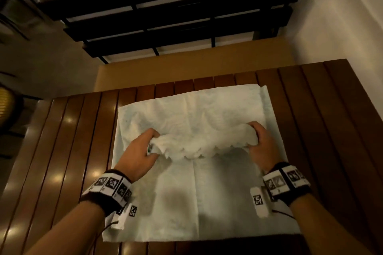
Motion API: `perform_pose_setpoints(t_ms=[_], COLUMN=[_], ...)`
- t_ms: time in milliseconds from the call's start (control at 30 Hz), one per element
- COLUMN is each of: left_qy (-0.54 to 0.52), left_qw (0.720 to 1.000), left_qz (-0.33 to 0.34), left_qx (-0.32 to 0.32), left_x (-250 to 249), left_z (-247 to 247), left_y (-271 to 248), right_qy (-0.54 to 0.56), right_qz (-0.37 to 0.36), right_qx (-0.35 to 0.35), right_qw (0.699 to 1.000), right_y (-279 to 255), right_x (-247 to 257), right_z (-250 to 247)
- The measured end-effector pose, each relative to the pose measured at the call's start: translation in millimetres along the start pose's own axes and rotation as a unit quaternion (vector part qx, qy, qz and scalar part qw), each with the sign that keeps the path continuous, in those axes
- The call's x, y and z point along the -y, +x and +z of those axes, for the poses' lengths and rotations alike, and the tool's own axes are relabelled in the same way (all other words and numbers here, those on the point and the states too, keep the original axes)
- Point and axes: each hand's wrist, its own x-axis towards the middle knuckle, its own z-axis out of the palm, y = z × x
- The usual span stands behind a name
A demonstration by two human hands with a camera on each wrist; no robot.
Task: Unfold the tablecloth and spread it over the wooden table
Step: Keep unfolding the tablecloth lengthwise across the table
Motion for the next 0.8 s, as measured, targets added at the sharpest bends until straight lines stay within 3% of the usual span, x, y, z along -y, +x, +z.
perform_pose_setpoints(t_ms=[67,133,200,267,333,367,433,533,633,700,800], left_qy=[0.119,0.272,0.397,0.447,0.477,0.473,0.478,0.458,0.416,0.395,0.374], left_qw=[0.991,0.951,0.896,0.867,0.848,0.855,0.853,0.886,0.907,0.909,0.912], left_qz=[0.028,0.041,0.047,0.057,0.047,0.04,0.029,0.007,0.022,0.056,0.083], left_qx=[0.056,0.142,0.191,0.213,0.228,0.21,0.206,0.074,-0.058,-0.117,-0.146], left_x=[7.3,18.2,26.5,34.3,37.1,64.2,50.2,35.3,14.0,13.5,13.9], left_z=[-0.7,-3.8,-9.5,-13.2,-21.2,-30.8,-40.4,-82.7,-117.8,-131.6,-136.0], left_y=[10.0,23.7,37.7,58.4,85.7,133.9,162.8,231.2,262.0,274.5,280.3], right_qy=[-0.025,-0.116,-0.28,-0.415,-0.466,-0.5,-0.543,-0.555,-0.535,-0.525,-0.51], right_qz=[-0.029,-0.026,-0.004,0.027,0.066,0.076,0.07,0.025,-0.081,-0.116,-0.131], right_qx=[0.067,0.157,0.24,0.299,0.32,0.312,0.266,0.141,0.0,-0.045,-0.074], right_qw=[0.997,0.98,0.929,0.859,0.822,0.804,0.793,0.819,0.841,0.842,0.847], right_y=[10.9,19.0,25.5,40.4,68.6,131.7,164.4,250.7,289.5,296.3,295.0], right_x=[3.9,3.9,3.3,4.5,13.0,17.6,45.4,93.9,138.4,149.7,146.0], right_z=[-4.2,-5.4,-1.4,4.4,15.0,34.4,20.1,5.2,-11.9,-14.2,-13.4])
